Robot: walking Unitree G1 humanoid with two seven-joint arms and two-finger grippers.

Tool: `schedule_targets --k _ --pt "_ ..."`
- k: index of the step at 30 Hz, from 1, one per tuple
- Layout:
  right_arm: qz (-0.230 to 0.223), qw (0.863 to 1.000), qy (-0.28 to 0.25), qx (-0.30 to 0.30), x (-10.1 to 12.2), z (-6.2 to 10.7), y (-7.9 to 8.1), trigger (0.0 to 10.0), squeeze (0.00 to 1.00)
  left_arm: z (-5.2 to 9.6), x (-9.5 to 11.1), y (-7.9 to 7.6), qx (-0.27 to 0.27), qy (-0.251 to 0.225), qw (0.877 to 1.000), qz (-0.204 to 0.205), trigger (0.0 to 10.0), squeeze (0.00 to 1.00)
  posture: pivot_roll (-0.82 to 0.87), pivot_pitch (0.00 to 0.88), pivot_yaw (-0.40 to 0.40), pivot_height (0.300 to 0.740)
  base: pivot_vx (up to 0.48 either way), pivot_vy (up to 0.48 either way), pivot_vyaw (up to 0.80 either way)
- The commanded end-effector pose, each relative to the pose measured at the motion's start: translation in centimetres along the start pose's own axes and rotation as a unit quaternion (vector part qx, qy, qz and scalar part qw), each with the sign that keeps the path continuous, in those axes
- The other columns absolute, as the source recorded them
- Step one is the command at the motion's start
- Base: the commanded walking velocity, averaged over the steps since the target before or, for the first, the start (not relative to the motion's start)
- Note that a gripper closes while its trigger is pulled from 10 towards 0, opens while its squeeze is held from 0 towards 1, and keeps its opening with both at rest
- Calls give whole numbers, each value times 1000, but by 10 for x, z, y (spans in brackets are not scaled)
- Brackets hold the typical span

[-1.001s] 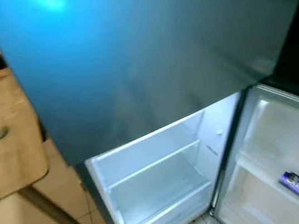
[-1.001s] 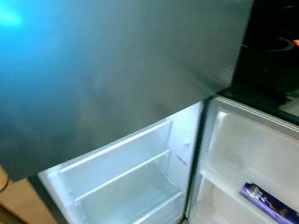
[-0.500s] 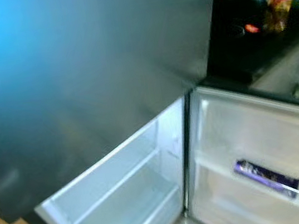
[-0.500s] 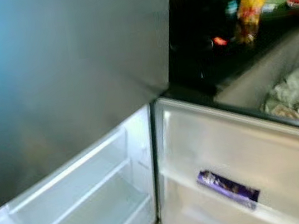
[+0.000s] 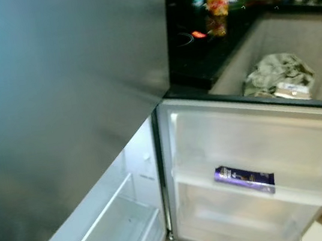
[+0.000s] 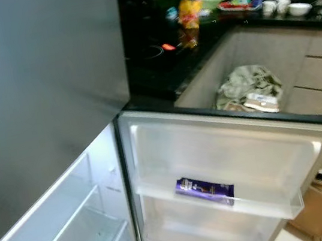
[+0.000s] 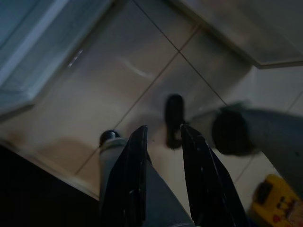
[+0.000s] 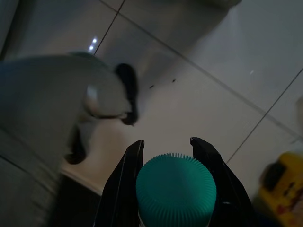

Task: Restocking fridge

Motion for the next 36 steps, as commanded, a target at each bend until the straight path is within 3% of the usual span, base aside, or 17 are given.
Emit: schedule_targets --k 1,32,36 --pt "-7 1000 10 -9 -8 2 -6 10000 0 -2 4 -4 -5 -4 1000 -6 10000 0 -79 23 9 740 0 0 -800" --pt "-9 1000 4 -20 -8 2 -7 10000 0 -2 7 -2 -3 -7 1000 -9 10000 0 -79 28 14 740 0 0 -794" --pt "-7 1000 -1 -27 -6 3 -9 10000 0 -2 8 -2 -3 -7 1000 -10 10000 0 -77 26 13 740 0 0 0"
Point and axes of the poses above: a point about 5 cm out from each wrist's last joint towards the gripper, its own z axis pointing back from the gripper into the wrist, its own x axis along the axis of the wrist's last joint, y = z × x, the point moved 3 cm from there along -z, pointing out of the wrist towards the gripper
